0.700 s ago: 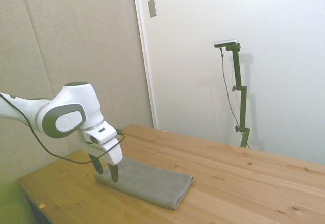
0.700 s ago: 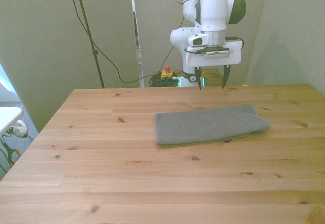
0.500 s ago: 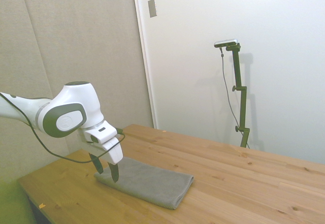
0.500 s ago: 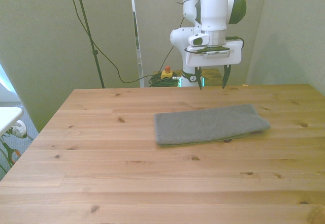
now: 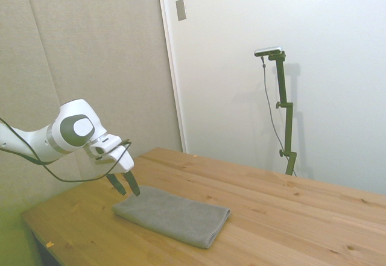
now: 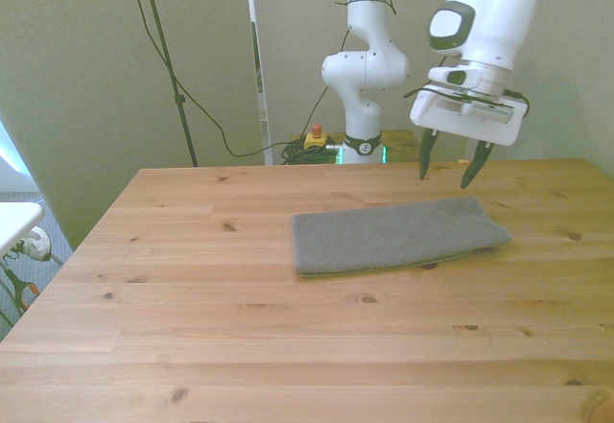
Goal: Fold the towel
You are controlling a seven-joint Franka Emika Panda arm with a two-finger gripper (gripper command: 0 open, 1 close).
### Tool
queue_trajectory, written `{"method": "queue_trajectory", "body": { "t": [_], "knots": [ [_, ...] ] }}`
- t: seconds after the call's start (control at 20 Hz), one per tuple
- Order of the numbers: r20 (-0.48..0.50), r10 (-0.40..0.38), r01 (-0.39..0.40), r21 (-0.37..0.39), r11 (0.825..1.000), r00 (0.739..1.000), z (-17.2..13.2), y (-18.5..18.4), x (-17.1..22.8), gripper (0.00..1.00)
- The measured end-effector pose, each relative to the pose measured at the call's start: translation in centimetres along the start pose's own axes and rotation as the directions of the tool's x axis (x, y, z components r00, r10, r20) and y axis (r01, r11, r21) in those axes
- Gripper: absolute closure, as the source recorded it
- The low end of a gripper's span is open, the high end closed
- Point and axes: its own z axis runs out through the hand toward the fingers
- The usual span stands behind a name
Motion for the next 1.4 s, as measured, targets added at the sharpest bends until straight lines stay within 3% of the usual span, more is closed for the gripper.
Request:
{"method": "queue_trajectory", "body": {
  "t": [0.2, 0.6, 1.0, 1.4],
  "knots": [
    [-0.1, 0.009, -0.016, -0.07, 0.997, 0.995, 0.2, -4.2, -2.7, 0.0],
    [-0.089, -0.026, 0.008, -0.192, 0.981, 0.996, 1.2, -11.3, -7.3, 0.0],
    [-0.094, -0.044, 0.019, -0.257, 0.966, 0.995, 3.7, -12.1, -7.6, 0.0],
    [-0.103, -0.019, -0.013, -0.299, 0.954, 0.994, 5.5, -11.0, -5.4, 0.0]
  ]
}}
